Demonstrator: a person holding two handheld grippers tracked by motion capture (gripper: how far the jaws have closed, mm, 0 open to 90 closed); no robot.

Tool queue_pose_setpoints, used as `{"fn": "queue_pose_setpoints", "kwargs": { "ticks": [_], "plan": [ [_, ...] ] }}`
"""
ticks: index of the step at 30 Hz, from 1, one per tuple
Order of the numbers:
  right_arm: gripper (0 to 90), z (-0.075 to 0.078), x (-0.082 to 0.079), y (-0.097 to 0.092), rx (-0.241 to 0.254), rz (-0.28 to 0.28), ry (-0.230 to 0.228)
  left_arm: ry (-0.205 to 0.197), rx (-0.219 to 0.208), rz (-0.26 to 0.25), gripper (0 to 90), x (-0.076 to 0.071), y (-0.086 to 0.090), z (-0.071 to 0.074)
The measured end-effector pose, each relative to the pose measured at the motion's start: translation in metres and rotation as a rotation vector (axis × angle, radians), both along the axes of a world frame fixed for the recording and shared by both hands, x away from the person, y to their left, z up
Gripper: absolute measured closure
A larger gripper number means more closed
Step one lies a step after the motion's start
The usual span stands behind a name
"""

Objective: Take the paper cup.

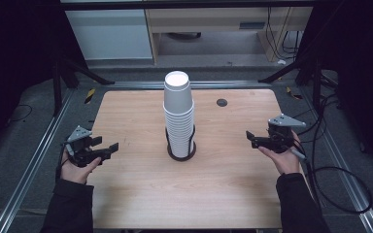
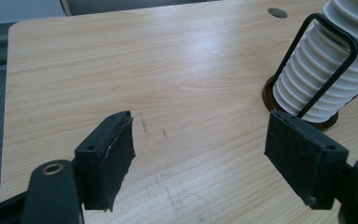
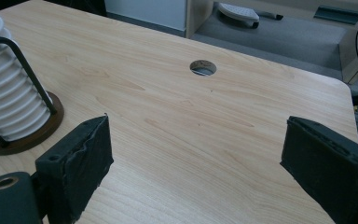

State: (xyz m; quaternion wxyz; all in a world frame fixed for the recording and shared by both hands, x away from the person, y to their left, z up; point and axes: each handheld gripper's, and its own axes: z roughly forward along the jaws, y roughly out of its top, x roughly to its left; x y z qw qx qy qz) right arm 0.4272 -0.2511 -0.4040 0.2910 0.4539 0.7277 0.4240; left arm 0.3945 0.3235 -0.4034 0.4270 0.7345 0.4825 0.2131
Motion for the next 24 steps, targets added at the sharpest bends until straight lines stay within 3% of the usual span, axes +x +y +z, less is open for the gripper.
{"fn": "queue_pose_setpoints", "kwargs": {
  "ticks": [9,12,18,24],
  "plan": [
    [9.2,0.015,-0.004,0.002,0.031,0.023,-0.024,0.014,0.016,-0.009,22.8,0.003,-0.006,-0.006],
    [9.1,0.029,-0.006,0.006,0.019,0.034,-0.044,0.016,0.037,-0.019,22.8,0.005,-0.009,-0.007],
    [9.1,0.056,-0.011,0.009,0.068,0.059,-0.087,0.017,0.032,-0.006,22.8,0.005,-0.007,-0.010],
    [9.1,0.081,-0.008,0.014,0.085,0.072,-0.120,0.026,0.038,-0.004,22.8,0.005,-0.007,-0.013]
  ]
}}
